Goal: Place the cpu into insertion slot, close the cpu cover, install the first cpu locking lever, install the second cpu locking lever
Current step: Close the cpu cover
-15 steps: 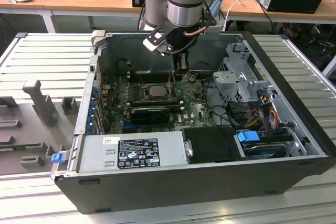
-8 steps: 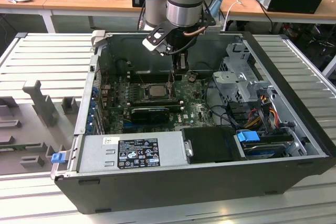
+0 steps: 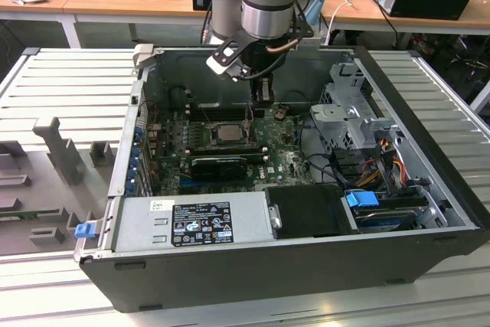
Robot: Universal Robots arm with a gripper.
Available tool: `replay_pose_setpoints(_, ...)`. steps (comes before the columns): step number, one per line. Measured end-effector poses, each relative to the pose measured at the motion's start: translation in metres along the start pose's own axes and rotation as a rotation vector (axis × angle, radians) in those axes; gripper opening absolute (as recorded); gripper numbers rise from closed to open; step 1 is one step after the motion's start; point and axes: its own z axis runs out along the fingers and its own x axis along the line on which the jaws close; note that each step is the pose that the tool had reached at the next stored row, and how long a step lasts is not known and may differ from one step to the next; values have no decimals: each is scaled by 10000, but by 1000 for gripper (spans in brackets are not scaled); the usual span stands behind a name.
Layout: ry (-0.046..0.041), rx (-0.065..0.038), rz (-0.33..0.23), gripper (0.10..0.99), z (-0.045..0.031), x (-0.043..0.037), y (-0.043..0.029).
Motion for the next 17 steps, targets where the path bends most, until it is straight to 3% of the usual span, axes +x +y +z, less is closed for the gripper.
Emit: replay_pose_setpoints(17, 1, 0, -1, 106, -2, -1, -44)
